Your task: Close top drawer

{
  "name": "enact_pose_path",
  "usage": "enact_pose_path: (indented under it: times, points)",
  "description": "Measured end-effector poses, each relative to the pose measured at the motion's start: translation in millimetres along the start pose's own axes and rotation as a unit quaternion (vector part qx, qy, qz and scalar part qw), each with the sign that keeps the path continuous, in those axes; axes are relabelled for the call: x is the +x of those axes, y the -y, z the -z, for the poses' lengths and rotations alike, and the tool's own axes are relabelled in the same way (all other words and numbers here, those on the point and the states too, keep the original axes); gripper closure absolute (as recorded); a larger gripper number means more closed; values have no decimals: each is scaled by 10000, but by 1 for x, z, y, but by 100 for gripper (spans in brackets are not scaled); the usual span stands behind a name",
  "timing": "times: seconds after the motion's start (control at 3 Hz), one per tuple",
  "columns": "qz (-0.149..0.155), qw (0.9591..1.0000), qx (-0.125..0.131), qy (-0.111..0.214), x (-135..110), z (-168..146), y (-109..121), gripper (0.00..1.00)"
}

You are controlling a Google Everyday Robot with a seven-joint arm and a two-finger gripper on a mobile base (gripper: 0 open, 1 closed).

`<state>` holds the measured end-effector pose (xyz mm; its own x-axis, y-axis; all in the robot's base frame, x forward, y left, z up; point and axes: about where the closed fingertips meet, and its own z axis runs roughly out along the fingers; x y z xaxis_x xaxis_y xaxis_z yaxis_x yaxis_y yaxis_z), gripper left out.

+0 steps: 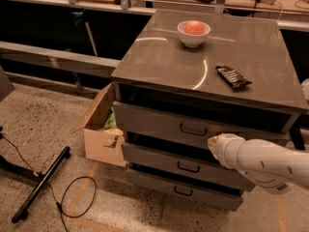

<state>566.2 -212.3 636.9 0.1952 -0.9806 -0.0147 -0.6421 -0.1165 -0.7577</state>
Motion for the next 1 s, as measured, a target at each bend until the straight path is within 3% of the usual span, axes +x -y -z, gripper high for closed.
enact_pose_path:
  times: [0.33, 0.67, 1.0]
  points:
    - [-184, 9981, -481, 351, -16, 29, -12, 100]
    - [-344, 9920, -950, 753, -33, 59, -27, 100]
    - [-773, 9891, -1077, 644, 9, 109, -23, 100]
